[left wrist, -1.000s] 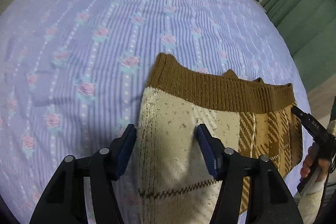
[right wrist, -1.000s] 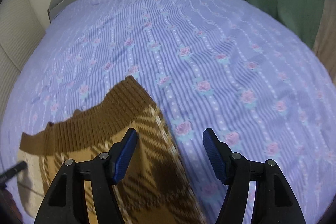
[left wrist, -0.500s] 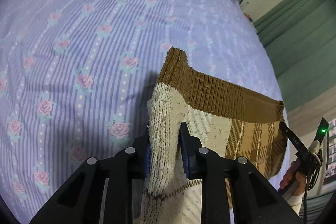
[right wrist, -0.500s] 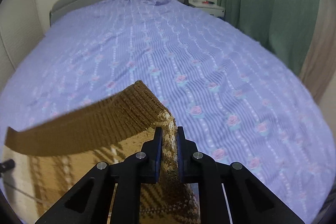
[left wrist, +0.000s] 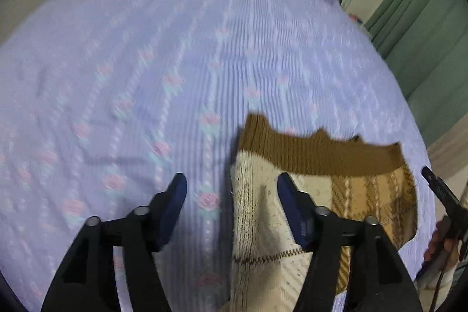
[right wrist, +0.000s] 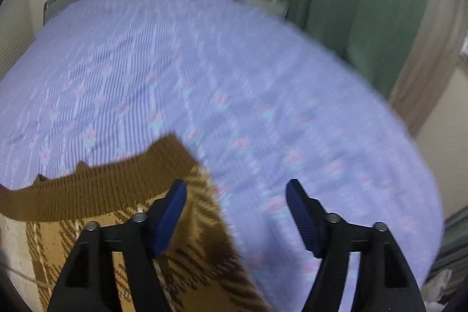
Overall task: Fold small clothes
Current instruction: 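Move both grippers to the cream side of the folded sweater, then grasp the cream side edge with the left gripper while the right gripper grasps the middle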
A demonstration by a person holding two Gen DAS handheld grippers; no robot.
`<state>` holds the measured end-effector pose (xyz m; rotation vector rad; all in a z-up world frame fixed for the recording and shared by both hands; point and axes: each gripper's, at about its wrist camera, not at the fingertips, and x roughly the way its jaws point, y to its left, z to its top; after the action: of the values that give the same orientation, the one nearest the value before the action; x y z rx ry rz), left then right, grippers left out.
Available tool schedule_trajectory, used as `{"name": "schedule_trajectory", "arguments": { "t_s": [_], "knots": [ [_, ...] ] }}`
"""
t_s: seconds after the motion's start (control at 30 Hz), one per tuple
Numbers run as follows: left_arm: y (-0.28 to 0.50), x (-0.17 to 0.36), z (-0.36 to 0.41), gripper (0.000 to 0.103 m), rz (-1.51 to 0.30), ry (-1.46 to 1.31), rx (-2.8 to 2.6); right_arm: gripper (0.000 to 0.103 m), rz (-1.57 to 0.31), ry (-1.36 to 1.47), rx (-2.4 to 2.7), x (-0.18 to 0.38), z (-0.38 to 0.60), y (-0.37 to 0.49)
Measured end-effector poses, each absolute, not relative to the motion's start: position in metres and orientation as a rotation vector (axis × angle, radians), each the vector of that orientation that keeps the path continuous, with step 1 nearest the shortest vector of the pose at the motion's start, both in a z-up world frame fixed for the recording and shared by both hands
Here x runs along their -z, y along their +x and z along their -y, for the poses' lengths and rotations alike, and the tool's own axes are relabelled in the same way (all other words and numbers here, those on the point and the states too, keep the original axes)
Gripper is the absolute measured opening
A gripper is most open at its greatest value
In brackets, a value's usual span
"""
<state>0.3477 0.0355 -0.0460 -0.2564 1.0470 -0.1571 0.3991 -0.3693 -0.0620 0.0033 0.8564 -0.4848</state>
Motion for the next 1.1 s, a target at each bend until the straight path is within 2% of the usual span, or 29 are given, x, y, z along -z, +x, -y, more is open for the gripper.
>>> {"name": "schedule_trajectory", "arguments": {
  "t_s": [0.13, 0.3, 0.6, 0.73, 0.9, 0.97, 1.1],
  "knots": [
    [0.323, 0.021, -0.051, 0.068, -1.005, -0.274, 0.222, 0.075, -0.783, 0.005, 0.406, 0.027, 0.344, 0.365],
    [0.291, 0.025, -0.070, 0.068, -1.014, -0.276, 0.291, 0.075, -0.754, 0.098, 0.258, 0.013, 0.305, 0.325],
    [0.260, 0.077, -0.081, 0.066, -1.044, -0.304, 0.477, 0.075, -0.795, 0.138, 0.165, 0.052, 0.230, 0.284],
    [0.267, 0.092, -0.081, 0.060, -1.056, -0.389, 0.589, 0.075, -0.820, 0.082, 0.149, 0.067, 0.199, 0.284],
    [0.281, 0.098, -0.075, 0.057, -1.031, -0.448, 0.698, 0.075, -0.834, 0.012, 0.132, 0.073, 0.170, 0.290],
    [0.292, 0.104, -0.071, 0.045, -1.038, -0.465, 0.725, 0.075, -0.844, -0.010, 0.121, 0.074, 0.162, 0.294],
    [0.315, 0.125, -0.068, 0.038, -1.091, -0.578, 0.777, 0.075, -0.866, -0.044, 0.112, 0.080, 0.146, 0.305]
  ]
}}
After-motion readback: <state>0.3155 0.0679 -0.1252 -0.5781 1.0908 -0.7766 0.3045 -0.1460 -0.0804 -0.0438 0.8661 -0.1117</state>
